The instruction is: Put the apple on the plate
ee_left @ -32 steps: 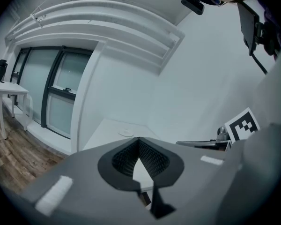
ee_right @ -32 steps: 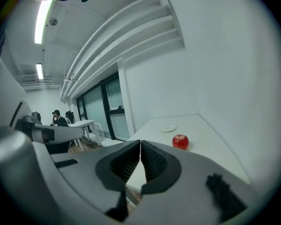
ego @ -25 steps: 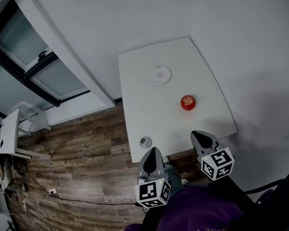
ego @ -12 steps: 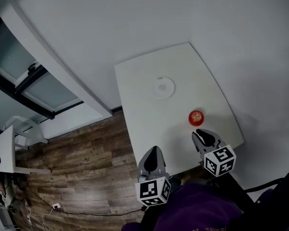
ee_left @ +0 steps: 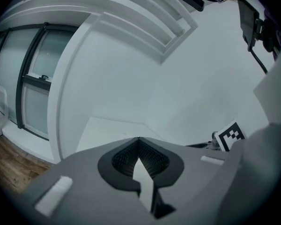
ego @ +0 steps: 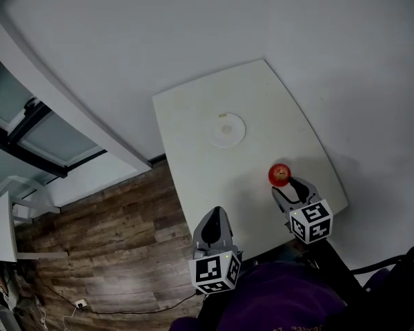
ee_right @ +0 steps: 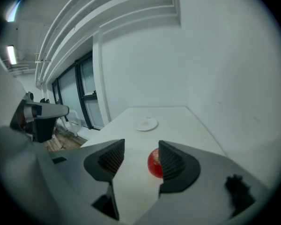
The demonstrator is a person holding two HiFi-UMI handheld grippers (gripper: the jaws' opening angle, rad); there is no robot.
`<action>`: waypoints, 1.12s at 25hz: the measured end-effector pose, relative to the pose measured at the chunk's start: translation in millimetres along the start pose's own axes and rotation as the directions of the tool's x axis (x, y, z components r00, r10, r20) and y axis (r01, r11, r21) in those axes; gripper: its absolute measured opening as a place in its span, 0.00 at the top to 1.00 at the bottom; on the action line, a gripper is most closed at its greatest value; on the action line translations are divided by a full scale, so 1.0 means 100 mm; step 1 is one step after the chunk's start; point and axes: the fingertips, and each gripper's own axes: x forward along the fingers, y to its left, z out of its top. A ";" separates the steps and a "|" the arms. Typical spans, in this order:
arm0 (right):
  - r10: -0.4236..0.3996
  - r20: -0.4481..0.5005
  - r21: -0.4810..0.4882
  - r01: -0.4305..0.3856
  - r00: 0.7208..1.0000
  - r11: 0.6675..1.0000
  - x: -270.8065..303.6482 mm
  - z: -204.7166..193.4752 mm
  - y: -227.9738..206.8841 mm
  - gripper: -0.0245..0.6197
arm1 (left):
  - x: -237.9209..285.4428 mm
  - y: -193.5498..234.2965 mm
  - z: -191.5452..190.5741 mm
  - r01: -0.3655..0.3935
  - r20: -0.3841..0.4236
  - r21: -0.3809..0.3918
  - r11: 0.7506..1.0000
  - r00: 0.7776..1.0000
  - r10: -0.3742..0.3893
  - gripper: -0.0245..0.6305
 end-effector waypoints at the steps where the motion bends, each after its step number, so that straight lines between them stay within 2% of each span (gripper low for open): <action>1: -0.006 -0.014 -0.007 0.006 1.000 1.000 0.06 0.01 -0.07 0.61 | 0.07 0.00 0.02 -0.001 -0.004 -0.002 1.000 1.000 0.001 0.95; 7: -0.025 -0.092 -0.038 0.022 0.995 0.999 0.25 -0.15 -0.35 0.53 | 0.25 -0.06 0.04 -0.007 -0.017 -0.002 1.000 1.000 0.007 0.95; 14: -0.011 -0.183 -0.074 -0.003 0.983 0.997 0.40 -0.32 -0.36 0.46 | 0.22 0.01 0.11 -0.031 -0.015 -0.004 1.000 0.999 0.031 0.95; 23: 0.024 -0.282 -0.078 -0.048 0.959 0.996 0.45 -0.50 -0.28 0.44 | 0.12 0.10 0.18 -0.061 -0.013 -0.008 0.998 0.998 0.061 0.95; 28: 0.029 -0.300 -0.089 -0.058 0.954 0.994 0.46 -0.54 -0.28 0.44 | 0.11 0.13 0.19 -0.069 -0.012 -0.006 0.998 0.998 0.069 0.95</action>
